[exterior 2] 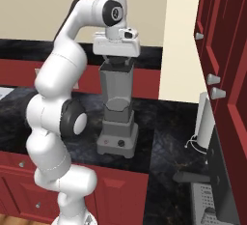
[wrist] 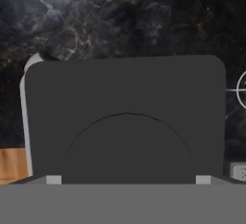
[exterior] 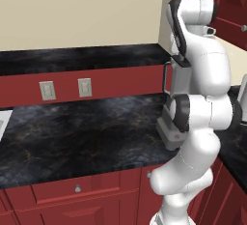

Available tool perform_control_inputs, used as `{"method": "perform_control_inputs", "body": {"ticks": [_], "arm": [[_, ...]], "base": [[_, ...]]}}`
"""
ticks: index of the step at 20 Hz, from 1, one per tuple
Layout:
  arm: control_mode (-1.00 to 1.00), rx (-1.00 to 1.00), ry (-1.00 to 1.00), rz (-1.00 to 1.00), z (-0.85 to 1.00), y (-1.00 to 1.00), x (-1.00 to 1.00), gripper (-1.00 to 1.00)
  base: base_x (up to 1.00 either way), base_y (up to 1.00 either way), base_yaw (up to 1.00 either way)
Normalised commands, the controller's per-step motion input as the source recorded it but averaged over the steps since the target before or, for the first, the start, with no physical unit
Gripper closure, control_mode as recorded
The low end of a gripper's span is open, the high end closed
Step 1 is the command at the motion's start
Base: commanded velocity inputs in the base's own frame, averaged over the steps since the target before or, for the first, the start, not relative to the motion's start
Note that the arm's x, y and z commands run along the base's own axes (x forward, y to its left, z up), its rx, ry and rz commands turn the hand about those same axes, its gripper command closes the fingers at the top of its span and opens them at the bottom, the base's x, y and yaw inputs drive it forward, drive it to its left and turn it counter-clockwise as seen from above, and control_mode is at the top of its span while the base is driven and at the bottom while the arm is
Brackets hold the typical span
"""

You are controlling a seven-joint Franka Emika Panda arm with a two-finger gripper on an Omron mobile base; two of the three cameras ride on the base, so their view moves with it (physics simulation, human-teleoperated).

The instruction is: Close the lid blender by securely placing the lid on top.

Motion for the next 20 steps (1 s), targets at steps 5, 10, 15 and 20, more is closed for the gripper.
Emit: {"method": "perform_control_inputs", "body": {"ticks": [5,10,15,20], "arm": [[-1.00,0.00,0.01,0.00,-0.49,0.08,-0.23,-1.00],[-1.00,0.00,-0.01,0.00,-0.33,0.02,-0.12,-1.00],[-1.00,0.00,-0.08,0.01,-0.08,0.00,-0.14,-1.00],[-1.00,0.00,-0.20,0.02,0.00,0.01,-0.18,-1.00]], "base": [[0.00,0.00,0.00],[0.00,0.00,0.00],[0.00,0.00,0.00],[0.00,0.00,0.00]]}}
